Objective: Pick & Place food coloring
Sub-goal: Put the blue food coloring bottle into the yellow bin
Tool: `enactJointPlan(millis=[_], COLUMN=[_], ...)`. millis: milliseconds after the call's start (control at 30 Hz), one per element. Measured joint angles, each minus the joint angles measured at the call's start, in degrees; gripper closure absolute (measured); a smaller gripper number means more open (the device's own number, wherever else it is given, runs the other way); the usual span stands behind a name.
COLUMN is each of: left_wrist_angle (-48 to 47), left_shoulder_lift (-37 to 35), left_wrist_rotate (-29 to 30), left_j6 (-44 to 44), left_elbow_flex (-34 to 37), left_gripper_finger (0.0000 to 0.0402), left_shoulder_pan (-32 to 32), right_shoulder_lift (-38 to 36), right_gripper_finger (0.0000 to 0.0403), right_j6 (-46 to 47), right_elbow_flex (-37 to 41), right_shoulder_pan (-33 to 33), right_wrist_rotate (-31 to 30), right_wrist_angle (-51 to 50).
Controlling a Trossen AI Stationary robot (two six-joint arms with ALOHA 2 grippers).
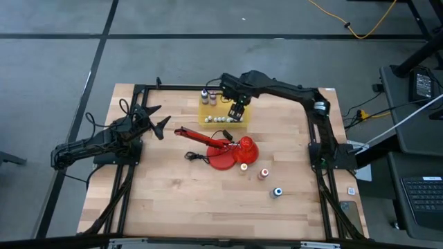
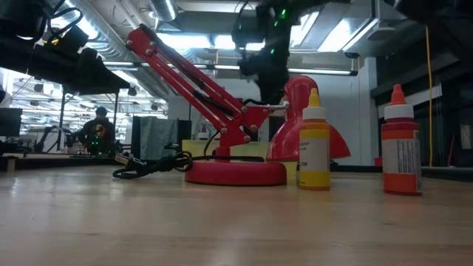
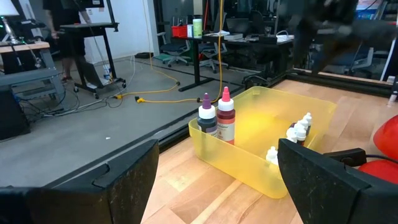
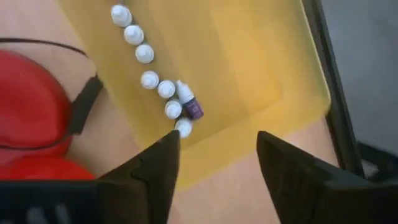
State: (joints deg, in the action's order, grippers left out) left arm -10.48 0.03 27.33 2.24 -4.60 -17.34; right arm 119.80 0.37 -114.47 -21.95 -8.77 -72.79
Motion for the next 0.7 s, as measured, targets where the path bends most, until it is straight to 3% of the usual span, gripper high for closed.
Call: enactJointPlan(millis=[233, 533, 700], left_wrist_angle=[0.00, 0.00, 0.00], left_shoulder_lift=[0.02, 0.00, 0.01], left_wrist_rotate=[-0.02, 0.00, -0.01], left_j6=[-0.01, 0.00, 0.00], left_elbow_flex=[0.00, 0.00, 0.00], left_gripper_finger=[0.0083, 0.0083, 0.0083], left_shoulder_pan=[-0.01, 0.00, -0.02], right_shoulder_lift=[-10.21, -28.64, -33.54], right_gripper_finger=[0.0158, 0.0173, 0.0179], right_j6=[12.21, 35.58, 50.97], right_elbow_flex=[6.82, 26.09, 31.65], right_shoulder_pan=[7.44, 22.81, 32.17], right_wrist_rotate=[-2.57, -4.63, -3.17], right_wrist_angle=[-3.80, -0.72, -1.22])
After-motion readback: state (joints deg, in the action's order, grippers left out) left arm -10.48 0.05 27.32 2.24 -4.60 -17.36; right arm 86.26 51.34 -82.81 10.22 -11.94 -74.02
